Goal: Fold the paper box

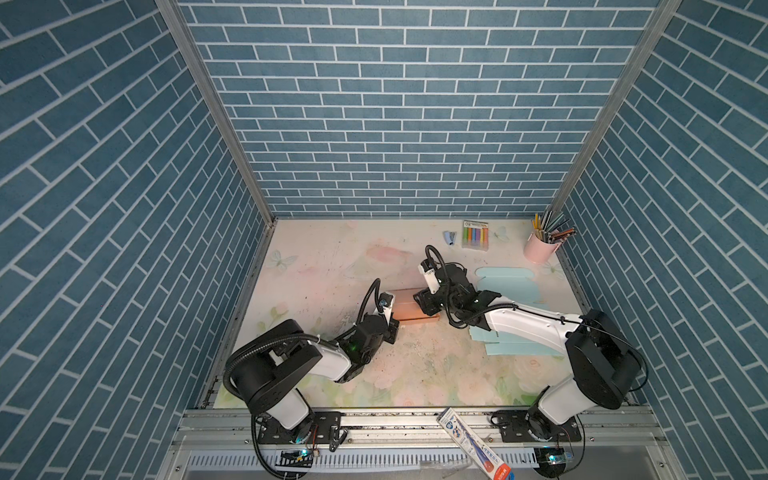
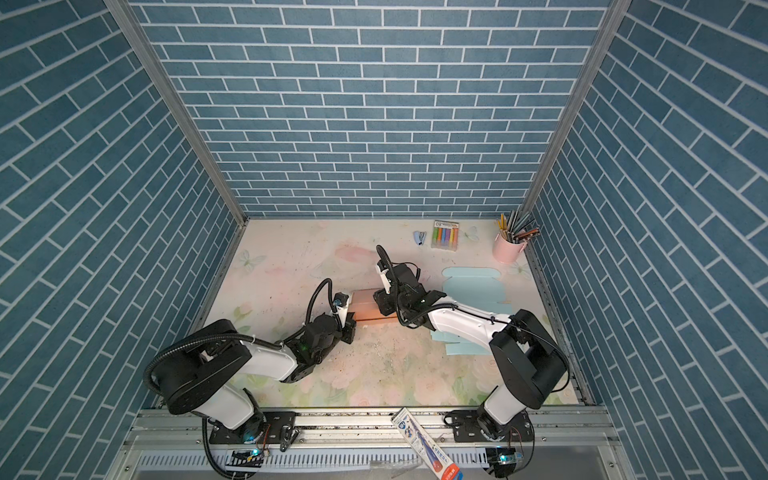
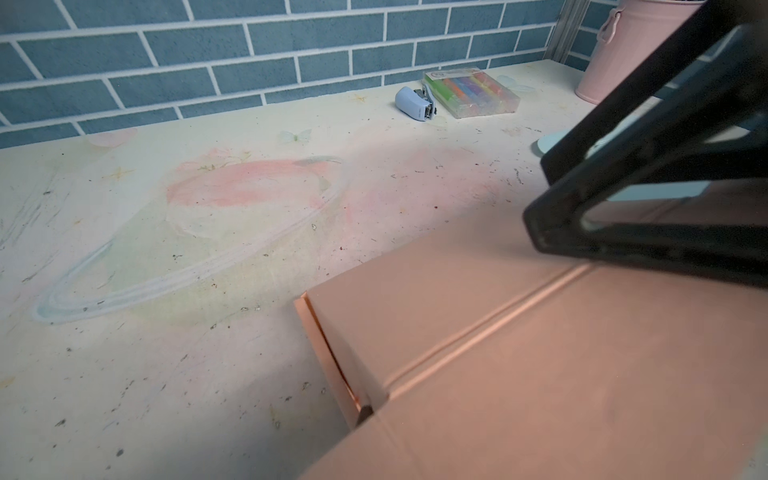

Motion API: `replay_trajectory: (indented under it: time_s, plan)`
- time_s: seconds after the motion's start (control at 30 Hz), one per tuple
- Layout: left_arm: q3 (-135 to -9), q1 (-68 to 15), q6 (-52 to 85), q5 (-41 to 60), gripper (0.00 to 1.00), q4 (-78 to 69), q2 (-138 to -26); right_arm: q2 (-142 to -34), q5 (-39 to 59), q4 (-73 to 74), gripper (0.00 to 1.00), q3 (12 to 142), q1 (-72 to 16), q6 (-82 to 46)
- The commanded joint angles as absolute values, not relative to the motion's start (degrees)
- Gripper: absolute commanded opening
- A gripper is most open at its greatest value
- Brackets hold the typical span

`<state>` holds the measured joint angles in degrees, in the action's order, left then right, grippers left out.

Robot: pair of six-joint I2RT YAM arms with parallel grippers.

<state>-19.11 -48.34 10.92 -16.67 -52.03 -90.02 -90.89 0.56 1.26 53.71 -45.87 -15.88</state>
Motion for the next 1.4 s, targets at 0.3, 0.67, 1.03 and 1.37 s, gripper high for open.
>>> replay_trajectory:
  time_s: [0.3, 0.67, 1.03, 1.37]
  plan:
    - [-15.40, -49.45, 13.22, -11.14, 0.52, -36.55, -77.13, -94.05, 2.43, 1.71, 0.52, 53.91, -45.53, -19.14]
    - [-13.09, -48.67, 22.29, -5.09, 0.88, -15.41, -55.39, -95.76, 2.42, 1.31, 0.49, 52.50, -45.97, -18.10]
    - [-20.58, -39.47, 26.37, 4.61, 0.88, -7.78, -47.79, -96.00, 0.54, 1.75, 0.49, 50.19, -47.02, -18.54]
    - [-31.68, -37.30, 24.16, 4.71, 0.73, -13.39, -75.58, -94.06, 1.39, 2.43, 0.46, 49.98, -47.11, -18.28]
